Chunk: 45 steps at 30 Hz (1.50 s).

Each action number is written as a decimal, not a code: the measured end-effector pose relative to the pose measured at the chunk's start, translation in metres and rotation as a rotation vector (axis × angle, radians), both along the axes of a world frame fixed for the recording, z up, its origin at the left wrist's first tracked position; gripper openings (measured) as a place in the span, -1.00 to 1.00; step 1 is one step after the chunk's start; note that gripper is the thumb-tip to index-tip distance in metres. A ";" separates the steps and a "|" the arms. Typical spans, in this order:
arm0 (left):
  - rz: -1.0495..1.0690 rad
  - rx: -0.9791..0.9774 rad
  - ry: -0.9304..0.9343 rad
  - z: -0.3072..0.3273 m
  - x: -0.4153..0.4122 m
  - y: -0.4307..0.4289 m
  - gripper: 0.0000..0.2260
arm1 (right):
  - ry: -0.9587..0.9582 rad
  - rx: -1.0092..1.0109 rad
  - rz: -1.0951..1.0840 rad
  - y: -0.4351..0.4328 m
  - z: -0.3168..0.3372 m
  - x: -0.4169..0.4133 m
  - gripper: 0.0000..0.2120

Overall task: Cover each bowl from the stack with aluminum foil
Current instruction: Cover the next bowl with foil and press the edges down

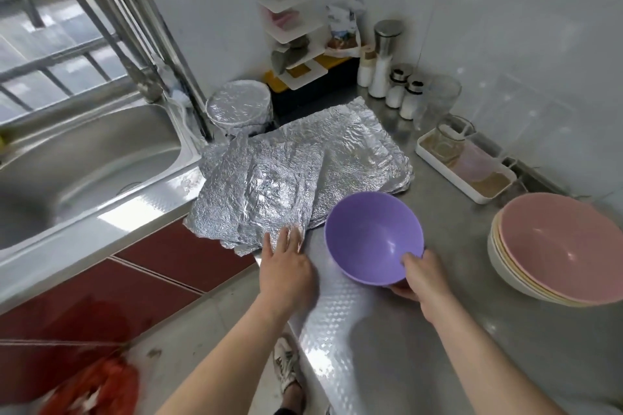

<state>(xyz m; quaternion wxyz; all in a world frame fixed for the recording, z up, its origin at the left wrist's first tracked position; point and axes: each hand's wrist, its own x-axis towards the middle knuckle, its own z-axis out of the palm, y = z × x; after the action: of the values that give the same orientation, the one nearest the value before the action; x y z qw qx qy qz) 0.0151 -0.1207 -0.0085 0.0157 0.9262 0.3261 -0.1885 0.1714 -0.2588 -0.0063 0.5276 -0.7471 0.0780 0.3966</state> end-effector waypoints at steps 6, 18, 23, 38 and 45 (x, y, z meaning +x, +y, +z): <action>0.033 0.172 -0.320 0.016 -0.010 0.035 -0.62 | 0.014 -0.019 0.035 0.002 0.006 -0.005 -0.82; -0.472 0.236 -1.049 0.172 0.014 0.016 -0.62 | 0.050 0.499 0.164 0.043 0.133 0.003 -0.29; -0.724 0.124 -0.908 0.135 0.017 -0.012 -0.67 | -0.011 0.439 0.087 0.046 0.125 0.010 -0.69; 0.430 -0.495 -0.422 0.019 0.021 -0.017 -0.54 | -0.709 0.081 0.020 -0.007 0.126 0.050 -0.64; 0.422 -0.510 -0.308 0.010 0.014 -0.017 -0.74 | -1.273 -0.112 0.225 -0.010 0.147 0.046 -0.73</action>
<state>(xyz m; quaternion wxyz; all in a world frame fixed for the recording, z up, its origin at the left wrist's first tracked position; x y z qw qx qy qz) 0.0290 -0.1376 0.0012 0.3336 0.8224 0.4463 -0.1145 0.2170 -0.2690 0.1411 0.3863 -0.8661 -0.3081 -0.0757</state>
